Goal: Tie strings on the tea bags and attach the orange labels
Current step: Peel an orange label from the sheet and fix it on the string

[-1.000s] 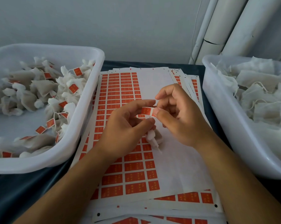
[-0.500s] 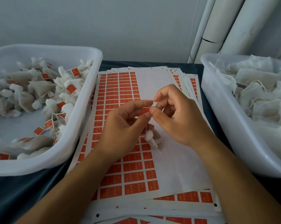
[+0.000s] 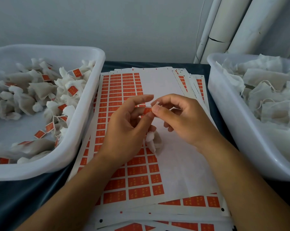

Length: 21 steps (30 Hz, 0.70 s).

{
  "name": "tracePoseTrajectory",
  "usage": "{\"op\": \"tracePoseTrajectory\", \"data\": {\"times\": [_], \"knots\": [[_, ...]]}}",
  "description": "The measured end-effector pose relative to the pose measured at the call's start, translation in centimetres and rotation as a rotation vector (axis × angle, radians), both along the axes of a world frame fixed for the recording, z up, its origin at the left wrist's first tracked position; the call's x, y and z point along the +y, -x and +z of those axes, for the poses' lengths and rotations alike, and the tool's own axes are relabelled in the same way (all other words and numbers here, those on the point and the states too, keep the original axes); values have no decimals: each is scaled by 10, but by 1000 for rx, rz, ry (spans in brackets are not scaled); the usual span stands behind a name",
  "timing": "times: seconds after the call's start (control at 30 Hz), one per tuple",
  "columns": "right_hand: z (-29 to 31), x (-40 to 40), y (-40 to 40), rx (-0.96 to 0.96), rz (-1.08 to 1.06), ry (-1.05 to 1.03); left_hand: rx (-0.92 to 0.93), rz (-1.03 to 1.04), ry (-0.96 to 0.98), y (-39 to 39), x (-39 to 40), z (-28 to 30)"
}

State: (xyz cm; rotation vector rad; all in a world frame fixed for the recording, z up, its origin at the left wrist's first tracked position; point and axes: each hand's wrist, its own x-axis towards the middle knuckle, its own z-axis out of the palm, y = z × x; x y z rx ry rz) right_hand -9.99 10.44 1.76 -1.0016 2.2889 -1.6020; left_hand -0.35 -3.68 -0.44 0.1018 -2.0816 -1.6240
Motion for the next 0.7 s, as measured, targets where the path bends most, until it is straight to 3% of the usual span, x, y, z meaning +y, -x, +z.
{"op": "tracePoseTrajectory", "data": {"times": [0.37,0.7], "knots": [[-5,-5,-4,112,-48,-4,-84,-19,-85,0,2,1],[-9,-10,-7,39,-138,19,-137,91,1,0,9,0]]}}
